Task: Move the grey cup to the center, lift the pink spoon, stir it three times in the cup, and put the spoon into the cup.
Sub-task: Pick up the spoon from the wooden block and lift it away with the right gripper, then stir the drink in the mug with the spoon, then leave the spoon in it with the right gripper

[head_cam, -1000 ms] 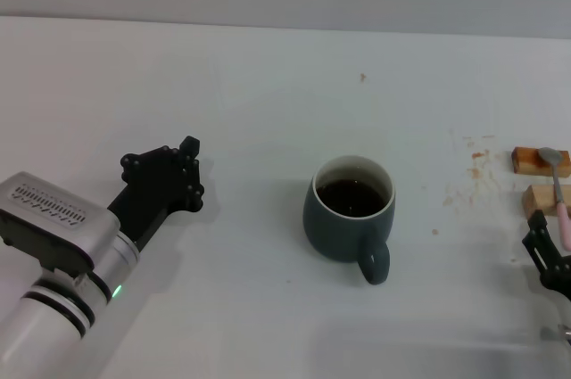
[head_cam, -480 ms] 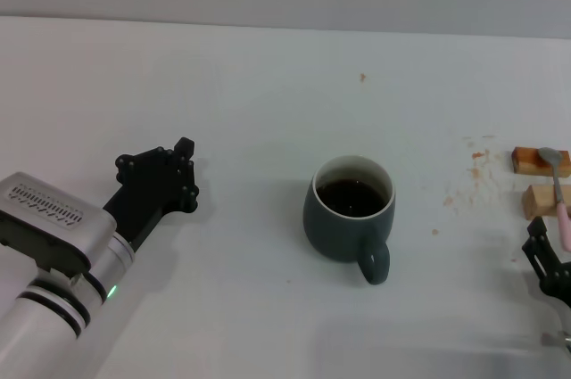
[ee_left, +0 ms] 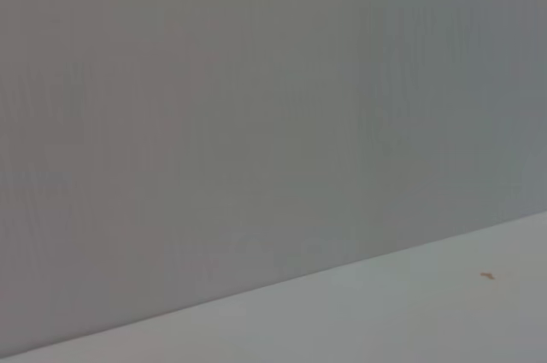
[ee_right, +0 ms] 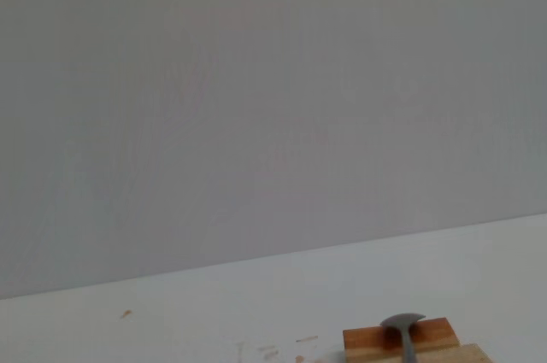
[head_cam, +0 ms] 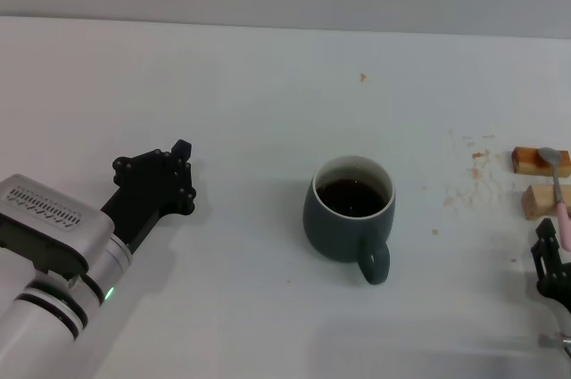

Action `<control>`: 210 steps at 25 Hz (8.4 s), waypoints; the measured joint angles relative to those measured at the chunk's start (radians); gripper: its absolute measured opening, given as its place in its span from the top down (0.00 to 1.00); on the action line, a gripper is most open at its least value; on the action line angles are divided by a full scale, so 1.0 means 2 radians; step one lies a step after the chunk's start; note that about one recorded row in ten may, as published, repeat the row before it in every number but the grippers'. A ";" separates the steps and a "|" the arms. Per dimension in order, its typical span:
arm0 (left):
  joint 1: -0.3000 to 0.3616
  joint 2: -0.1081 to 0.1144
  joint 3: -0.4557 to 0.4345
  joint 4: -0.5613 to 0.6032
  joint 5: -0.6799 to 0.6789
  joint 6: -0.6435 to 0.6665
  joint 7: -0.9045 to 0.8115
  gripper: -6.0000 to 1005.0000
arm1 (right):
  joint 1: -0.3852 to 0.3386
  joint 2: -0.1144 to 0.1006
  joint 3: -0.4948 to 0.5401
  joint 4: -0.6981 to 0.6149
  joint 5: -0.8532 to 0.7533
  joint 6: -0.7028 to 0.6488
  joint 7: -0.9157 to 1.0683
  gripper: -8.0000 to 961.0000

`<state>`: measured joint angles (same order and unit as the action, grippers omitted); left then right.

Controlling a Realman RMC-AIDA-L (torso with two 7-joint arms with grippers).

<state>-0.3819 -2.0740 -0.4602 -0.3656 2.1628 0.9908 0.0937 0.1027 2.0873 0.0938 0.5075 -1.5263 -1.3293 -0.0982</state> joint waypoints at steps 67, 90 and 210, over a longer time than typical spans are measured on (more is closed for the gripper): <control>-0.008 -0.001 0.000 0.007 0.003 -0.015 -0.001 1.00 | 0.021 -0.062 0.017 0.165 0.045 -0.074 -0.194 0.92; -0.007 0.000 -0.003 0.020 0.000 -0.016 -0.002 1.00 | 0.036 -0.119 0.562 0.777 0.734 0.198 -1.206 0.92; -0.001 0.000 -0.008 0.042 0.004 -0.017 0.001 1.00 | 0.273 -0.094 0.710 0.676 1.125 -0.172 -1.397 0.92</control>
<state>-0.3841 -2.0733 -0.4770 -0.2807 2.1705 0.9558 0.0951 0.6492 1.8984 1.5132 1.8603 0.7242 -1.6724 -2.8914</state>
